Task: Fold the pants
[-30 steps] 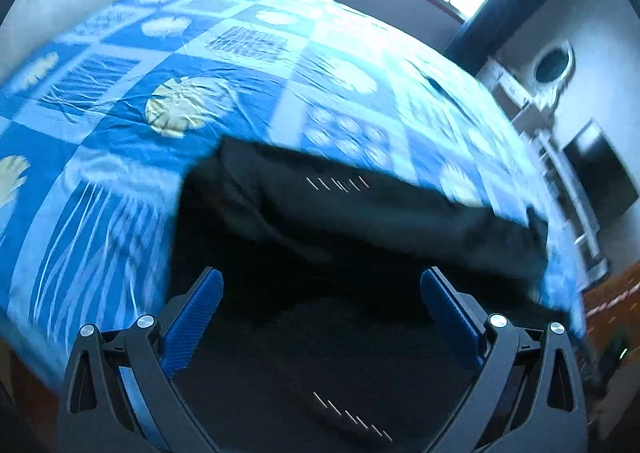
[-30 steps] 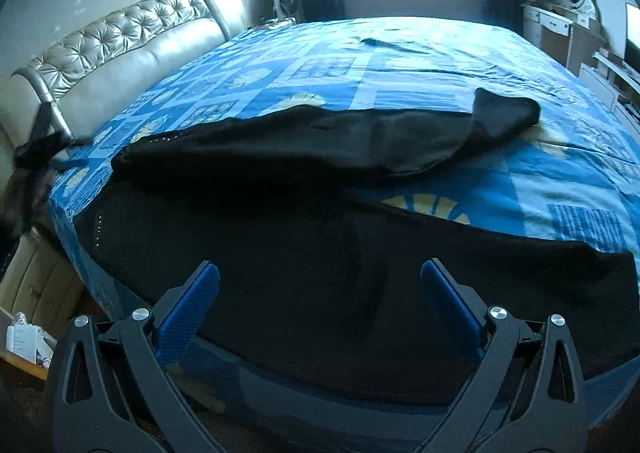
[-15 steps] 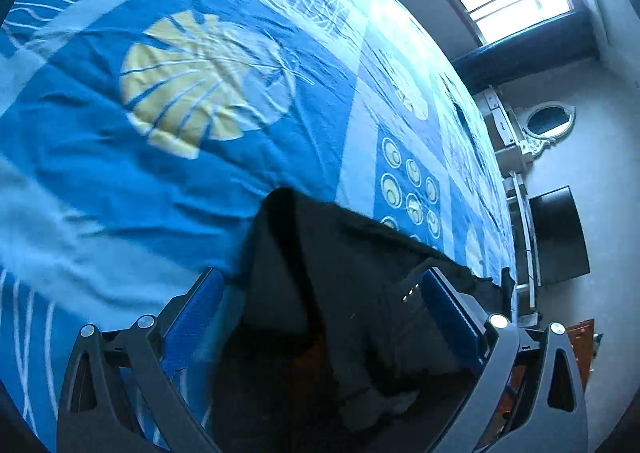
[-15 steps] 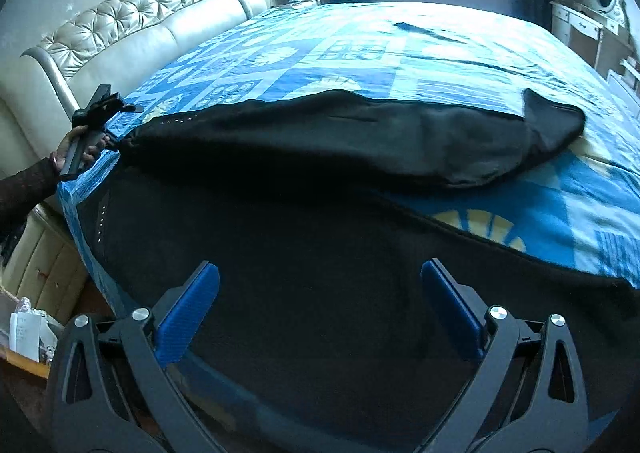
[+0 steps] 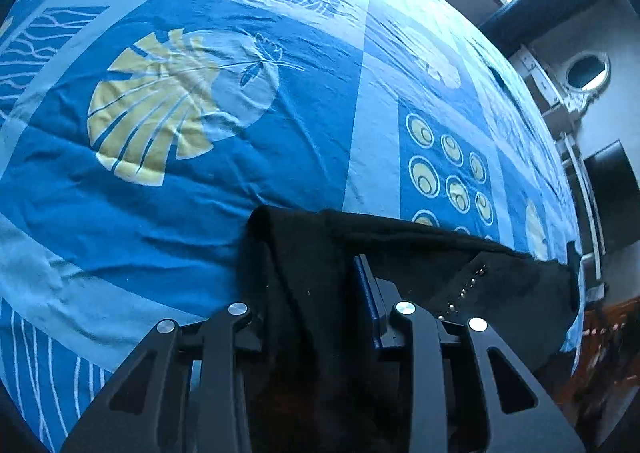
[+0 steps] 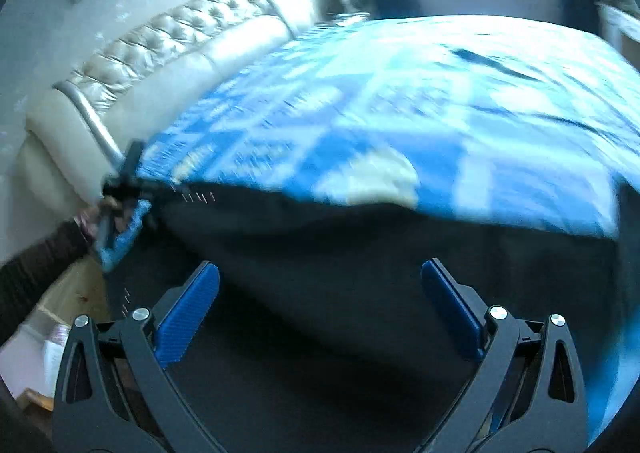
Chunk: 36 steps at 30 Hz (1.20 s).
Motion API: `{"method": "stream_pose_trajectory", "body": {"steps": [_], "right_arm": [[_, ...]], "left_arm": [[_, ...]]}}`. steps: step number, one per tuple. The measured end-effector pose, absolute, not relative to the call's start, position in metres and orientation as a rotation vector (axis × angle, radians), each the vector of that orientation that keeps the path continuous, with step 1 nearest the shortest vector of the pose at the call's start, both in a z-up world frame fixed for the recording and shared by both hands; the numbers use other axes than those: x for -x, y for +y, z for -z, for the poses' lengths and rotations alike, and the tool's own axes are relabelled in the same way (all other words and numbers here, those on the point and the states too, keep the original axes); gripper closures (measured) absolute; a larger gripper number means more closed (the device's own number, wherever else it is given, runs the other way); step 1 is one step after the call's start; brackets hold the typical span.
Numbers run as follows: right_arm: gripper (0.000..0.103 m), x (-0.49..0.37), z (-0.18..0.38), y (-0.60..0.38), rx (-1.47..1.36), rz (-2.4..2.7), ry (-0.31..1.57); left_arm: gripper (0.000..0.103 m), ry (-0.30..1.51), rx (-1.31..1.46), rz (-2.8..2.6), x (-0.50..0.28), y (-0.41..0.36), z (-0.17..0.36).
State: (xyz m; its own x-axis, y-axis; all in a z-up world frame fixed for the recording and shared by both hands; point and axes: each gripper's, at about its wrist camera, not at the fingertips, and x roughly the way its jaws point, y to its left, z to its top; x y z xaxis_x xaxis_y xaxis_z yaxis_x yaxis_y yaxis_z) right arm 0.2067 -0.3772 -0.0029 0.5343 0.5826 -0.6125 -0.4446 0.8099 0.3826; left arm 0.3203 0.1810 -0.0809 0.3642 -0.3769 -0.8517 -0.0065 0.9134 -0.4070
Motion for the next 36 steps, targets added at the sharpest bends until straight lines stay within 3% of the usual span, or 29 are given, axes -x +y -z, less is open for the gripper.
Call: {"method": "stream_pose_trajectory", "body": {"steps": [4, 7, 8, 9, 10, 14, 16, 17, 27, 36], "right_arm": [[0.002, -0.298, 0.022, -0.352, -0.059, -0.677, 0.958], [0.005, -0.328, 0.047, -0.338, -0.014, -0.733, 1.096], [0.023, -0.335, 0.055, -0.334, 0.000, -0.741, 1.137], [0.051, -0.341, 0.064, -0.330, 0.012, -0.753, 1.190], [0.059, -0.344, 0.073, -0.326, 0.026, -0.759, 1.244], [0.064, -0.341, 0.080, -0.326, 0.051, -0.772, 1.293], [0.083, -0.338, 0.081, -0.326, 0.037, -0.812, 1.324], [0.088, -0.334, 0.082, -0.325, 0.054, -0.819, 1.338], [0.094, -0.302, 0.044, -0.325, 0.105, -0.737, 1.136], [0.093, -0.162, -0.021, -0.326, 0.260, -0.651, 0.781]], "left_arm": [[0.073, 1.202, 0.396, 0.263, -0.324, 0.186, 0.082], [0.082, 1.209, 0.401, 0.283, -0.324, 0.188, 0.080], [0.086, 1.208, 0.394, 0.294, -0.323, 0.186, 0.080], [0.086, 1.206, 0.374, 0.302, -0.322, 0.185, 0.080], [0.086, 1.206, 0.359, 0.303, -0.322, 0.184, 0.080], [0.086, 1.207, 0.315, 0.309, -0.324, 0.179, 0.079], [0.086, 1.200, 0.276, 0.306, -0.325, 0.174, 0.078], [0.086, 1.193, 0.247, 0.301, -0.325, 0.171, 0.076], [0.093, 1.094, 0.311, 0.313, -0.320, 0.173, 0.065], [0.093, 0.836, 0.464, 0.484, -0.259, 0.192, 0.009]]}}
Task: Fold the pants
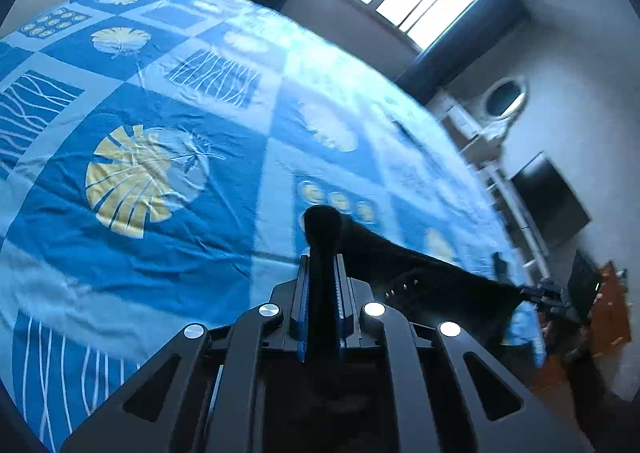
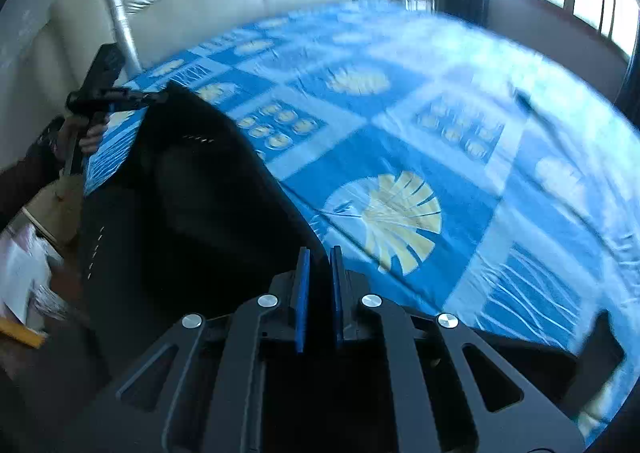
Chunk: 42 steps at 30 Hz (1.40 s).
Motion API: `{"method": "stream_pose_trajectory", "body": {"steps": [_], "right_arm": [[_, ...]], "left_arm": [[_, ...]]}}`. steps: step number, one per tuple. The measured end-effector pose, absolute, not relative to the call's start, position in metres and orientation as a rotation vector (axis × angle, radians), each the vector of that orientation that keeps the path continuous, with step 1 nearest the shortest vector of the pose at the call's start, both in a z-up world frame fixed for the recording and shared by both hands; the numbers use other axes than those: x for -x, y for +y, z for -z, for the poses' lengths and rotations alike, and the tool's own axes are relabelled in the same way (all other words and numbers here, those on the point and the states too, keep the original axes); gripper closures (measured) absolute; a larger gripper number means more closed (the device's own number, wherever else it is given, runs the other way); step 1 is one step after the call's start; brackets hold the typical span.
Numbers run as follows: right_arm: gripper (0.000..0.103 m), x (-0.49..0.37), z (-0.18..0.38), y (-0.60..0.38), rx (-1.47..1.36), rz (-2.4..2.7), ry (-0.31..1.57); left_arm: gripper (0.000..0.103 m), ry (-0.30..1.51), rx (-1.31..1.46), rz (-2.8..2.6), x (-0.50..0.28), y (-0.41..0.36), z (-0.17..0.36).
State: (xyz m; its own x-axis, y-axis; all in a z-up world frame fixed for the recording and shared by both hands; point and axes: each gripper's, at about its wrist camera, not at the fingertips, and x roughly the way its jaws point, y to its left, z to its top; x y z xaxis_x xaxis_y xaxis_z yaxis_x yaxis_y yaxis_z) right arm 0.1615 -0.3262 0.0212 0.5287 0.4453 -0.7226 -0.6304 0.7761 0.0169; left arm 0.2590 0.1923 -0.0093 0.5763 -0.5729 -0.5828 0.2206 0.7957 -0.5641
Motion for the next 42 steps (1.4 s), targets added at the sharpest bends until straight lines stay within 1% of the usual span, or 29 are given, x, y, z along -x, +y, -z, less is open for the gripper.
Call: {"method": "stream_pose_trajectory", "body": {"steps": [2, 4, 8, 13, 15, 17, 19, 20, 21, 22, 23, 24, 26, 28, 31, 33, 37, 38, 39, 40, 41, 42], "right_arm": [[0.094, -0.117, -0.018, -0.314, 0.340, -0.639, 0.717], [0.094, -0.076, -0.004, -0.305, 0.410, -0.627, 0.691], [0.094, -0.017, 0.032, -0.297, 0.471, -0.608, 0.684], [0.095, 0.014, 0.076, -0.291, 0.530, -0.606, 0.751], [0.097, 0.023, 0.087, -0.286, 0.570, -0.624, 0.768], [0.097, 0.018, 0.078, -0.290, 0.461, -0.662, 0.794], [0.091, -0.006, 0.056, -0.304, 0.266, -0.686, 0.805], [0.082, -0.019, 0.045, -0.314, 0.182, -0.693, 0.802], [0.073, -0.033, 0.035, -0.324, 0.106, -0.688, 0.791], [0.068, -0.050, 0.022, -0.337, 0.034, -0.667, 0.770], [0.048, -0.065, 0.016, -0.345, -0.006, -0.667, 0.780], [0.032, -0.085, 0.013, -0.353, -0.037, -0.677, 0.817], [0.032, -0.106, 0.010, -0.359, 0.002, -0.657, 0.819], [0.032, -0.122, 0.013, -0.361, 0.029, -0.649, 0.843], [0.032, -0.131, 0.021, -0.367, -0.002, -0.644, 0.852], [0.031, -0.134, 0.024, -0.370, -0.026, -0.643, 0.848], [0.028, -0.126, 0.034, -0.379, -0.093, -0.643, 0.855], [0.028, -0.127, 0.036, -0.380, -0.115, -0.645, 0.865], [0.028, -0.129, 0.039, -0.384, -0.135, -0.647, 0.877], [0.028, -0.131, 0.041, -0.384, -0.141, -0.648, 0.887], [0.028, -0.133, 0.042, -0.385, -0.143, -0.650, 0.897], [0.028, -0.134, 0.043, -0.385, -0.145, -0.652, 0.903]], "left_arm": [[0.093, 0.841, 0.472, 0.492, -0.242, 0.193, 0.008], [0.093, 0.853, 0.461, 0.497, -0.224, 0.192, 0.010], [0.093, 0.914, 0.465, 0.509, -0.186, 0.190, 0.025], [0.092, 0.984, 0.543, 0.493, -0.152, 0.182, 0.044], [0.090, 1.005, 0.563, 0.495, -0.151, 0.175, 0.046], [0.089, 1.029, 0.531, 0.479, -0.155, 0.168, 0.044], [0.089, 1.034, 0.510, 0.465, -0.168, 0.166, 0.039], [0.081, 1.027, 0.509, 0.448, -0.176, 0.168, 0.036], [0.064, 1.016, 0.511, 0.422, -0.184, 0.173, 0.032], [0.054, 1.002, 0.520, 0.410, -0.190, 0.177, 0.029], [0.033, 0.982, 0.551, 0.412, -0.202, 0.185, 0.023], [0.022, 0.960, 0.597, 0.427, -0.216, 0.193, 0.019], [0.022, 0.949, 0.617, 0.423, -0.236, 0.204, 0.016], [0.022, 0.976, 0.583, 0.393, -0.259, 0.209, 0.018], [0.022, 1.123, 0.503, 0.364, -0.300, 0.205, 0.045], [0.022, 1.176, 0.474, 0.380, -0.313, 0.196, 0.059], [0.022, 1.151, 0.379, 0.448, -0.326, 0.166, 0.062], [0.024, 1.151, 0.370, 0.477, -0.328, 0.158, 0.064], [0.051, 1.151, 0.363, 0.501, -0.327, 0.152, 0.063], [0.075, 1.161, 0.344, 0.529, -0.326, 0.144, 0.066], [0.095, 1.186, 0.287, 0.524, -0.325, 0.134, 0.068], [0.095, 1.187, 0.244, 0.516, -0.323, 0.127, 0.067]]}}
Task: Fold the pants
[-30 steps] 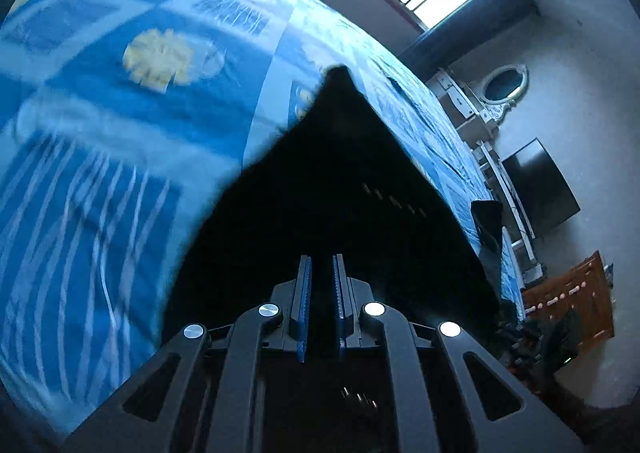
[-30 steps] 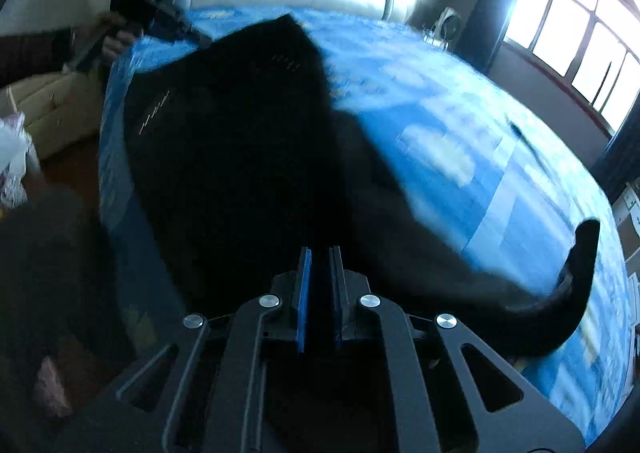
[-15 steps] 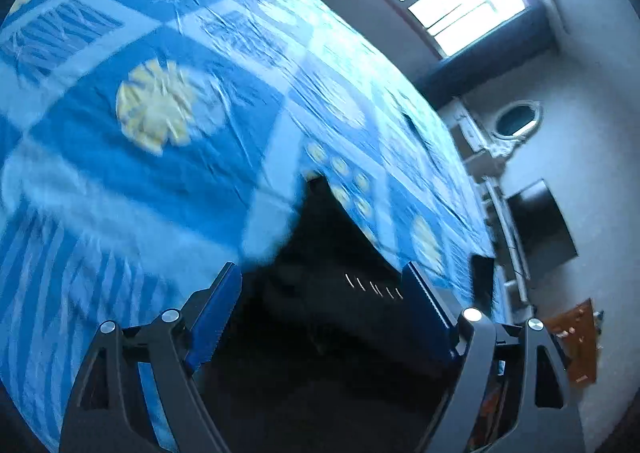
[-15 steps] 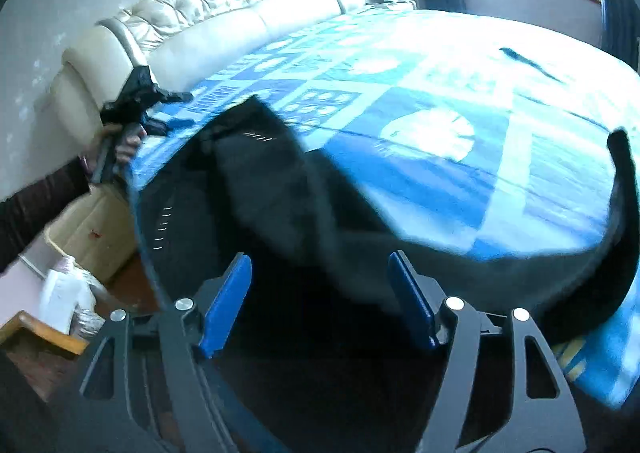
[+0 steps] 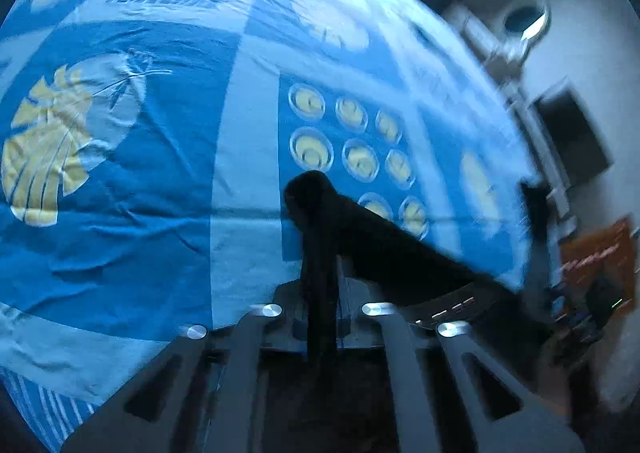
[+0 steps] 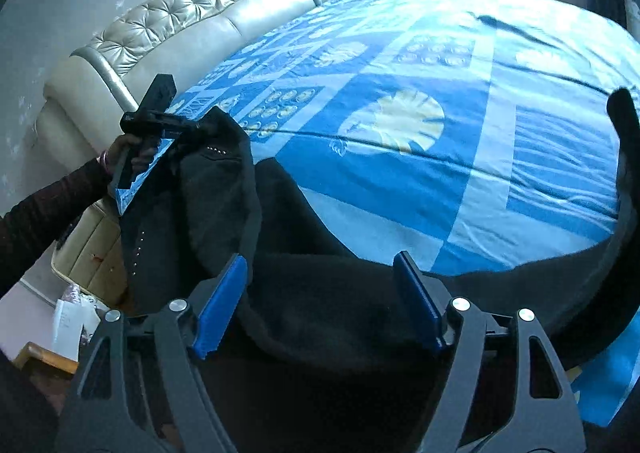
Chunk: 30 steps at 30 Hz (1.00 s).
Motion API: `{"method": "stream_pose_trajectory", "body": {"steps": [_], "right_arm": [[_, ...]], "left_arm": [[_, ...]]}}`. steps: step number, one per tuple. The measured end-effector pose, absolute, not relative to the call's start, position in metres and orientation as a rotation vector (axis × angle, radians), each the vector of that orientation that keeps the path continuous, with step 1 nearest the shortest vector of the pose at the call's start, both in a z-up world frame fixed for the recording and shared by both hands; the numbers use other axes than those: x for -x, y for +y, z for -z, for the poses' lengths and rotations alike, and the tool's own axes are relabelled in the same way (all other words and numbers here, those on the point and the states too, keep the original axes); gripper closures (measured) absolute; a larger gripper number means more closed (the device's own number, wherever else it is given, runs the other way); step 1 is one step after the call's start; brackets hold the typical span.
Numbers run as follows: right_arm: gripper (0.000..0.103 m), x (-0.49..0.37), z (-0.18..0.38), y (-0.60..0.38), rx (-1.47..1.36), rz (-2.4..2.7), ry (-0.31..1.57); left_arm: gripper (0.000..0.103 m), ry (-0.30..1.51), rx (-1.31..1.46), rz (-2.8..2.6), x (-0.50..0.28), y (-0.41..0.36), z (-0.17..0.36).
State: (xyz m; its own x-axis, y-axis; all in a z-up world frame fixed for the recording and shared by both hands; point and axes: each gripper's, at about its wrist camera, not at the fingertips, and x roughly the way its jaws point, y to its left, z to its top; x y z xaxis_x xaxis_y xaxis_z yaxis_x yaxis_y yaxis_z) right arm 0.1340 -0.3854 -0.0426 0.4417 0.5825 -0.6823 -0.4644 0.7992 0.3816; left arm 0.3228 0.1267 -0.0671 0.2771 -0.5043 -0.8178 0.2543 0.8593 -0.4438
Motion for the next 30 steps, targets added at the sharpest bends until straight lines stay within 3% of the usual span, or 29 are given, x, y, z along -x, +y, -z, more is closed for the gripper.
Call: {"method": "stream_pose_trajectory", "body": {"steps": [3, 9, 14, 16, 17, 18, 25, 28, 30], "right_arm": [[0.027, -0.146, 0.043, -0.385, -0.210, -0.700, 0.941], [0.025, -0.171, 0.043, -0.365, -0.280, -0.829, 1.006], [0.024, -0.181, 0.056, -0.319, -0.175, -0.912, 1.118], [0.050, -0.177, 0.061, -0.303, -0.120, -0.937, 1.146], [0.088, -0.173, 0.060, -0.295, -0.055, -0.907, 1.136], [0.097, -0.164, 0.055, -0.288, 0.011, -0.865, 1.102], [0.097, -0.053, 0.027, -0.243, 0.490, -0.729, 0.757], [0.095, -0.023, 0.049, -0.236, 0.603, -0.687, 0.756], [0.085, -0.012, 0.062, -0.238, 0.599, -0.692, 0.779]], "left_arm": [[0.095, 1.145, 0.175, 0.532, -0.314, 0.117, 0.057], [0.095, 1.047, 0.289, 0.550, -0.302, 0.134, 0.032], [0.095, 1.033, 0.297, 0.554, -0.295, 0.130, 0.022], [0.095, 1.020, 0.313, 0.559, -0.289, 0.132, 0.018], [0.095, 1.008, 0.322, 0.563, -0.286, 0.134, 0.015], [0.095, 0.995, 0.333, 0.569, -0.282, 0.136, 0.012], [0.095, 0.872, 0.421, 0.640, -0.221, 0.165, -0.006], [0.095, 0.836, 0.475, 0.643, -0.181, 0.187, -0.002], [0.089, 0.856, 0.516, 0.630, -0.157, 0.202, 0.011]]}}
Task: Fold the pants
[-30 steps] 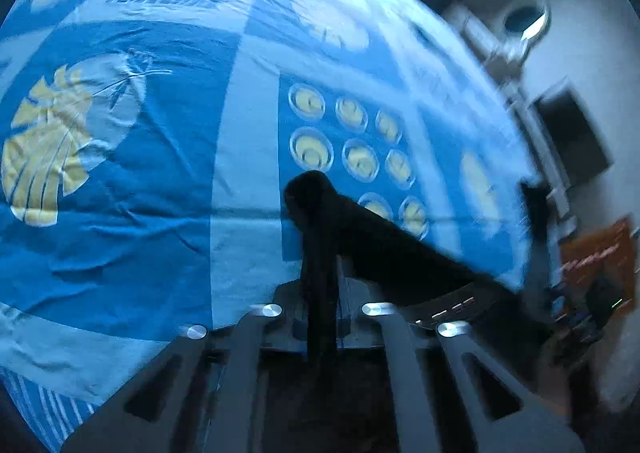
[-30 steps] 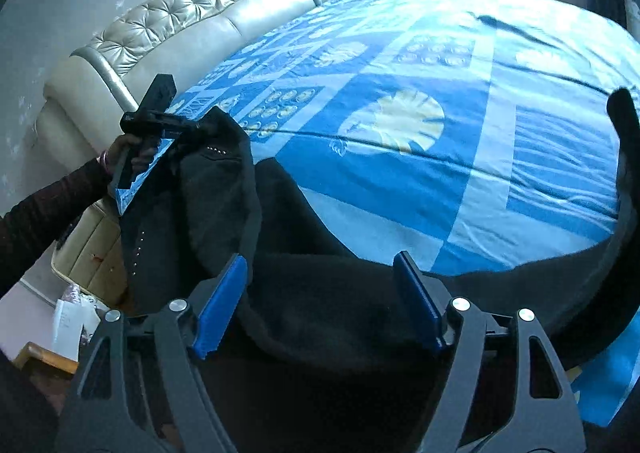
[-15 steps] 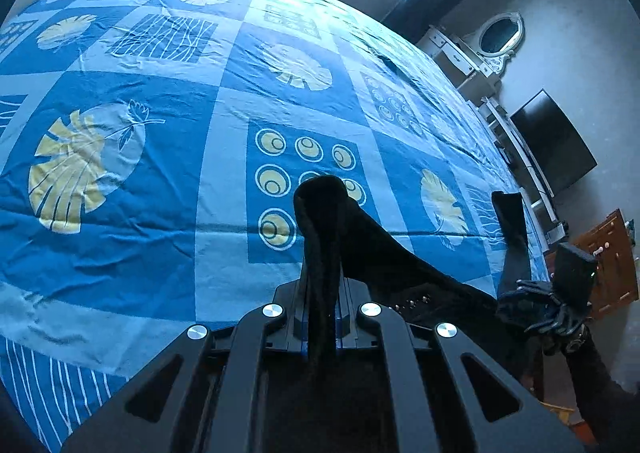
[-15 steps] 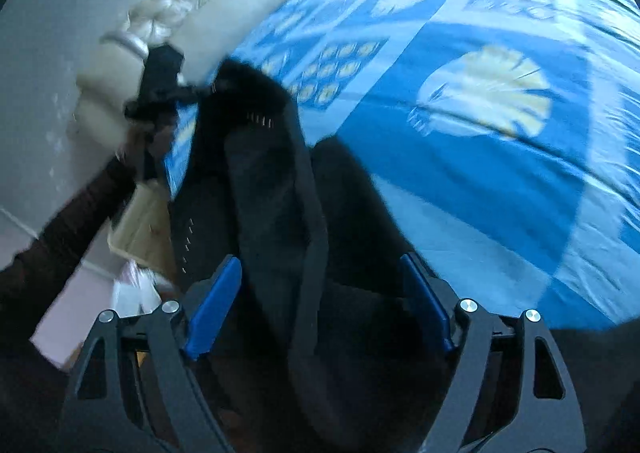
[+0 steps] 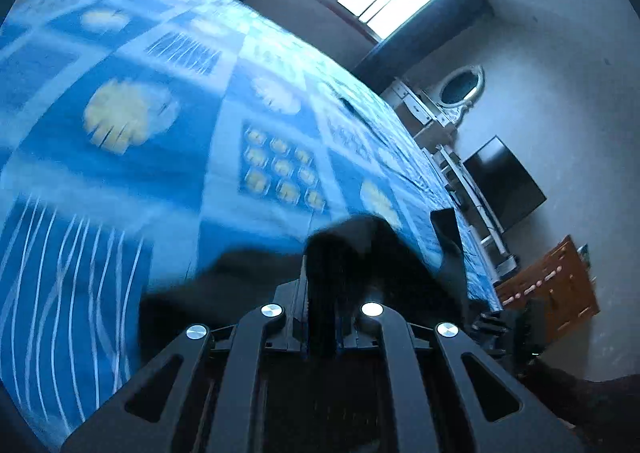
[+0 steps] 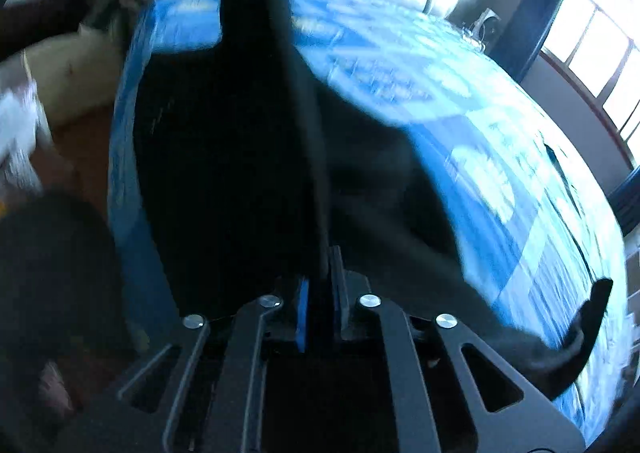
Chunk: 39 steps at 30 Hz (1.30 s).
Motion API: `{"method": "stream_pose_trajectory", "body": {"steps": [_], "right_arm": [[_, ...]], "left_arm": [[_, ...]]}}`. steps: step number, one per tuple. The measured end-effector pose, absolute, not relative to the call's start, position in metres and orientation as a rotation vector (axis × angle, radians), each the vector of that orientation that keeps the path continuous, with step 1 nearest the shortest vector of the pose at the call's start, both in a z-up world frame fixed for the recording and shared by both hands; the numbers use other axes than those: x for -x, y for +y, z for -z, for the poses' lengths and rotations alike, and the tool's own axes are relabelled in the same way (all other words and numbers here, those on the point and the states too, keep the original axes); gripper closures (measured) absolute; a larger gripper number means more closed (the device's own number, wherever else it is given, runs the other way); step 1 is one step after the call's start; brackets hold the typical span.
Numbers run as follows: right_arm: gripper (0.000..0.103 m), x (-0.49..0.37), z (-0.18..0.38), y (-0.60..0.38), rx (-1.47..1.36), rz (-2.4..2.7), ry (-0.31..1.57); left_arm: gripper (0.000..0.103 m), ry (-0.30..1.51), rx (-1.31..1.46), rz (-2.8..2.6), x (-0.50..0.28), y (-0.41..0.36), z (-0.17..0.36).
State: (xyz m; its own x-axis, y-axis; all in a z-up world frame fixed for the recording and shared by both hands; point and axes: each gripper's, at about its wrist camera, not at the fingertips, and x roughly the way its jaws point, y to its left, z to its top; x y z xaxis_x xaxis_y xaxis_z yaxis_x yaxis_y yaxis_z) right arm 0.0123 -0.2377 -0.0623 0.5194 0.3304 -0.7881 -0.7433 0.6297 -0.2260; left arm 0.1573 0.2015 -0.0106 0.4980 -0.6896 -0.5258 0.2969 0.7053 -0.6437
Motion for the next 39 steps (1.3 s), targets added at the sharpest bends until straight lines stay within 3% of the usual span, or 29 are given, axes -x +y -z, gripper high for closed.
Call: {"method": "stream_pose_trajectory", "body": {"steps": [1, 3, 4, 8, 9, 12, 15, 21, 37, 38, 39], "right_arm": [[0.081, -0.009, 0.067, -0.241, 0.568, -0.697, 0.801], [0.055, -0.005, 0.068, -0.248, 0.494, -0.710, 0.817], [0.052, -0.003, 0.065, -0.255, 0.430, -0.716, 0.828], [0.039, 0.003, 0.055, -0.284, 0.212, -0.711, 0.864], [0.038, 0.004, 0.054, -0.296, 0.144, -0.704, 0.876], [0.037, 0.005, 0.055, -0.322, -0.023, -0.696, 0.909], [0.032, -0.006, 0.061, -0.353, -0.267, -0.669, 0.938], [0.032, -0.027, 0.076, -0.400, -0.645, -0.628, 0.934], [0.032, -0.029, 0.108, -0.418, -0.896, -0.582, 0.964], [0.032, -0.028, 0.109, -0.418, -0.908, -0.576, 0.961], [0.032, -0.027, 0.110, -0.418, -0.927, -0.567, 0.951]], "left_arm": [[0.085, 0.876, 0.533, 0.615, -0.148, 0.207, 0.018], [0.076, 0.946, 0.564, 0.548, -0.125, 0.219, 0.039], [0.075, 0.967, 0.577, 0.520, -0.115, 0.223, 0.046], [0.048, 0.964, 0.624, 0.368, -0.073, 0.245, 0.061], [0.046, 0.943, 0.673, 0.333, -0.062, 0.255, 0.063], [0.046, 0.905, 0.841, 0.301, -0.041, 0.265, 0.064], [0.045, 0.884, 0.850, 0.295, -0.035, 0.247, 0.056], [0.044, 0.910, 0.924, 0.295, -0.045, 0.198, 0.066], [0.044, 0.870, 0.924, 0.122, -0.040, 0.188, 0.078], [0.048, 0.866, 0.930, 0.122, -0.040, 0.188, 0.079], [0.063, 0.865, 0.925, 0.120, -0.043, 0.188, 0.079]]}}
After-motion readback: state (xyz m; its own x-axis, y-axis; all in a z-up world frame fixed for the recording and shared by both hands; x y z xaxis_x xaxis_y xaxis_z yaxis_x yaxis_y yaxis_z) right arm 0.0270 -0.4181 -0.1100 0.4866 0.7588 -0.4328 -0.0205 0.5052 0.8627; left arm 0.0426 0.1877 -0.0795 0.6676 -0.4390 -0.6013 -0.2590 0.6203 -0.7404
